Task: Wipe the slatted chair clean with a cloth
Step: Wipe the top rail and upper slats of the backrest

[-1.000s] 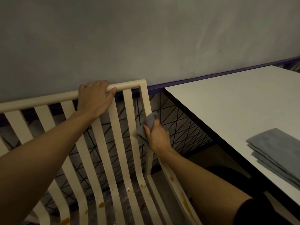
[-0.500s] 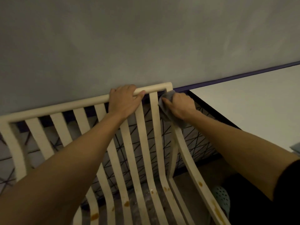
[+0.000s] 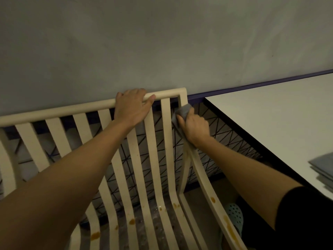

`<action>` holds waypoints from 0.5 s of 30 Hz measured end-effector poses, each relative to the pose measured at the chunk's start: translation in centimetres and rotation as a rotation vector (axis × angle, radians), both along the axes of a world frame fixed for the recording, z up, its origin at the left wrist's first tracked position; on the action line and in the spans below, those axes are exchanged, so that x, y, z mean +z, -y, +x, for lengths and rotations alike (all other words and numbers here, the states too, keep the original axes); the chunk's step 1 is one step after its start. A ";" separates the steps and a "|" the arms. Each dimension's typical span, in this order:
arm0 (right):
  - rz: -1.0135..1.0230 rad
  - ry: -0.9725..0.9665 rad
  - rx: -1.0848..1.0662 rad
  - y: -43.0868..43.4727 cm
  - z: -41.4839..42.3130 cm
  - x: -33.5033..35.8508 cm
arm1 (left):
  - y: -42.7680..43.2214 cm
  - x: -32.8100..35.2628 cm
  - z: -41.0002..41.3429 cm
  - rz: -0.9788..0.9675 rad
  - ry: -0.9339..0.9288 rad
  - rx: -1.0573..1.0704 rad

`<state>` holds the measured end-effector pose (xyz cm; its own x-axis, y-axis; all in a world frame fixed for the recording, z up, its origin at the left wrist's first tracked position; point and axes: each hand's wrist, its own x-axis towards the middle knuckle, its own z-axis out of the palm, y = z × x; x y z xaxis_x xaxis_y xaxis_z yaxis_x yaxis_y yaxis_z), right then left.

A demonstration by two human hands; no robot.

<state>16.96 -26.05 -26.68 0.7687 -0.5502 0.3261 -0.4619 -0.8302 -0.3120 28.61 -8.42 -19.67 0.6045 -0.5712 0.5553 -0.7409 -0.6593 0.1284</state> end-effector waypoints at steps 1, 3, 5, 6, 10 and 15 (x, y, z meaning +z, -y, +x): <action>0.000 -0.003 -0.005 -0.2 -0.5 -0.7 | -0.1 0.0 0.0 -0.001 -0.006 -0.003; -0.007 -0.016 -0.013 -0.3 -1.0 -1.7 | -0.1 0.1 0.1 0.000 0.001 -0.011; 0.000 -0.045 -0.010 -0.3 -1.3 -2.0 | 0.0 0.1 0.0 0.005 0.004 -0.012; -0.002 -0.057 -0.009 -0.4 -1.5 -2.1 | 0.0 0.0 0.0 0.007 0.003 -0.010; -0.052 -0.079 -0.006 -0.6 -2.4 -2.6 | -0.1 0.1 -0.1 0.033 0.011 0.001; -0.029 -0.124 -0.003 -0.9 -3.5 -4.0 | -0.3 0.2 -0.7 0.093 0.026 0.010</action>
